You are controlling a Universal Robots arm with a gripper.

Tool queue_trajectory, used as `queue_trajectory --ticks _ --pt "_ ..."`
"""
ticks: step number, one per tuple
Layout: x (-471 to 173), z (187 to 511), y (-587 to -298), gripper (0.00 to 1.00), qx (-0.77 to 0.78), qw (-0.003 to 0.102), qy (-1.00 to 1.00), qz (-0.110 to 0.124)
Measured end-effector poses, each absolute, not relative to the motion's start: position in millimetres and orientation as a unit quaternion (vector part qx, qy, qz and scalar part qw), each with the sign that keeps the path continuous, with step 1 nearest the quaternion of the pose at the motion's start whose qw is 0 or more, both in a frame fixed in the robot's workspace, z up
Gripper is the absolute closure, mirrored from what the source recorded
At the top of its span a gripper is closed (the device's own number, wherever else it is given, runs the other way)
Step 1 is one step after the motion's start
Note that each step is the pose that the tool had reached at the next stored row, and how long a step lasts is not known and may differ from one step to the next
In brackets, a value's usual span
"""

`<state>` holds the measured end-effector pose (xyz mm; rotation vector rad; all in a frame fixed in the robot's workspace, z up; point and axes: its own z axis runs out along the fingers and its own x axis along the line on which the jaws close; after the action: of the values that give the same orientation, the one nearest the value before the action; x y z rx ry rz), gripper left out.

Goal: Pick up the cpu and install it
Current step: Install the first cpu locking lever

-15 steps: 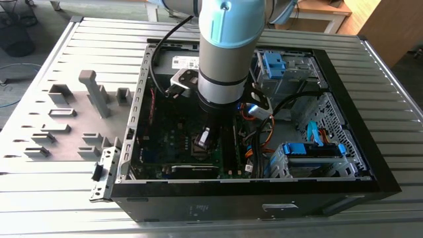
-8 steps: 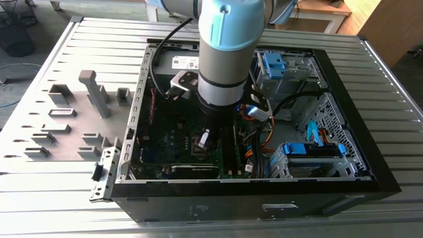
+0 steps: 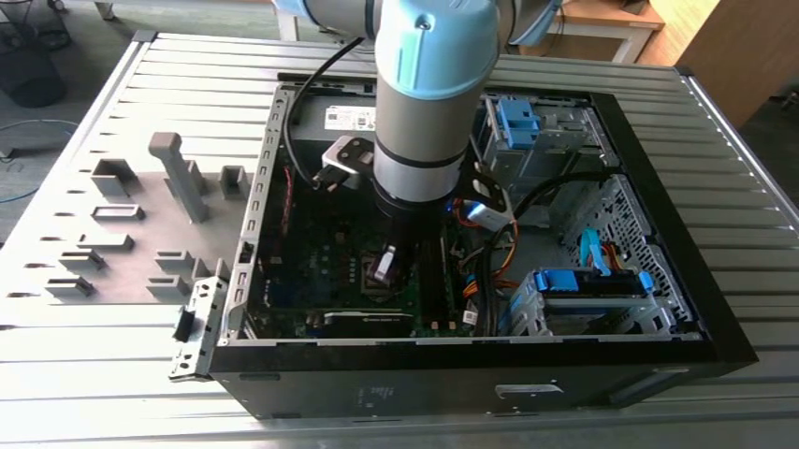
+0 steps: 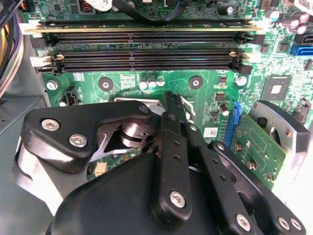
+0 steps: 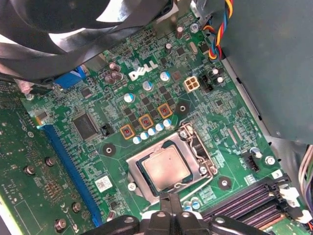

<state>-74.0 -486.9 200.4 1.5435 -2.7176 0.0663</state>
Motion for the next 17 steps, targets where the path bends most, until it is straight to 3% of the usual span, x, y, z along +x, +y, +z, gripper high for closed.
queue_trajectory --ticks 17 --pt "-74.2 192.4 -488.8 0.89 0.494 0.008 -0.869 0.021"
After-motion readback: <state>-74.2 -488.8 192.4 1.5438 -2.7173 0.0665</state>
